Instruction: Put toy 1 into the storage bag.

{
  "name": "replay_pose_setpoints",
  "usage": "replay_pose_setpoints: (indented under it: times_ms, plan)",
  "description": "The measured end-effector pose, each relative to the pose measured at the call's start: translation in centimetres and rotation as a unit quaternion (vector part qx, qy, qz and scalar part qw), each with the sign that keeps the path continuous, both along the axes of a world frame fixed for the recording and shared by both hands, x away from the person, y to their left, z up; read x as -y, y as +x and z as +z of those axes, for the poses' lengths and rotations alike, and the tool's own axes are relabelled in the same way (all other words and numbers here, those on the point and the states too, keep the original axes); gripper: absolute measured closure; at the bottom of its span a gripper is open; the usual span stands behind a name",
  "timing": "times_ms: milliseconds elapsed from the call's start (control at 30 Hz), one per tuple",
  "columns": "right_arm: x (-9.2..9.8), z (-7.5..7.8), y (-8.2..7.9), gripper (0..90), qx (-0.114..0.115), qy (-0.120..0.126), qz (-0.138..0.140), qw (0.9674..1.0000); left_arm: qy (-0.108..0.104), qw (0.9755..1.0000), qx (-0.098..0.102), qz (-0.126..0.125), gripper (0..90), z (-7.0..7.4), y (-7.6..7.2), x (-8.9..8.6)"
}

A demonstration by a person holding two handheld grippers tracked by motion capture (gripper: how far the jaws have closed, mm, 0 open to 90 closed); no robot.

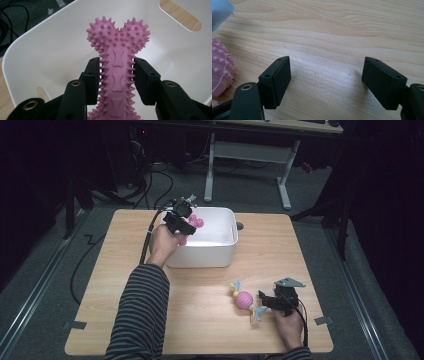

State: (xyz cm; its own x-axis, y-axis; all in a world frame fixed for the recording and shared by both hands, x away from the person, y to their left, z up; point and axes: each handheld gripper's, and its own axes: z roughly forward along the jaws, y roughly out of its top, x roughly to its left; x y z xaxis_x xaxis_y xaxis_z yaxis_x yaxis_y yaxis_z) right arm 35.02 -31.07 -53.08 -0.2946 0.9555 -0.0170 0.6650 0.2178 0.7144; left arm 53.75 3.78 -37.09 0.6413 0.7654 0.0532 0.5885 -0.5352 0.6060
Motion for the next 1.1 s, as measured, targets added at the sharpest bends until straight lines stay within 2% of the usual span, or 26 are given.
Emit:
replay_pose_setpoints:
  times_ms: [367, 467, 533, 633, 800, 933, 1100]
  plan:
    - [0.0, 0.0, 0.0, 23.2, 0.000, 0.000, 0.000, 1.0000, 0.008, 0.9996, -0.025, -0.002, 55.4, -1.2, 0.1, 0.3]
    - [0.0, 0.0, 0.0, 23.2, 0.000, 0.000, 0.000, 1.0000, 0.015, 0.9994, -0.030, -0.006, 48.6, -1.4, -0.1, 0.5]
    - [0.0, 0.0, 0.0, 23.1, 0.000, 0.000, 0.001, 1.0000, 0.021, 0.9995, -0.022, -0.003, 44.7, -1.3, -0.4, 0.5]
    - [0.0, 0.0, 0.0, 23.1, 0.000, 0.000, 0.001, 1.0000, 0.013, 0.9998, -0.017, -0.001, 40.1, -1.0, -0.6, 0.3]
    - [0.0, 0.0, 0.0, 23.1, 0.000, 0.000, 0.001, 1.0000, -0.010, 0.9999, 0.009, 0.001, 36.5, 0.6, -1.7, -0.5]
    - [0.0, 0.0, 0.0, 23.1, 0.000, 0.000, 0.001, 1.0000, -0.014, 0.9997, 0.020, 0.003, 35.3, 1.3, -2.4, -1.0]
    - [0.0, 0.0, 0.0, 23.1, 0.000, 0.000, 0.001, 1.0000, -0.030, 0.9990, 0.033, 0.006, 34.4, 2.3, -3.5, -2.1]
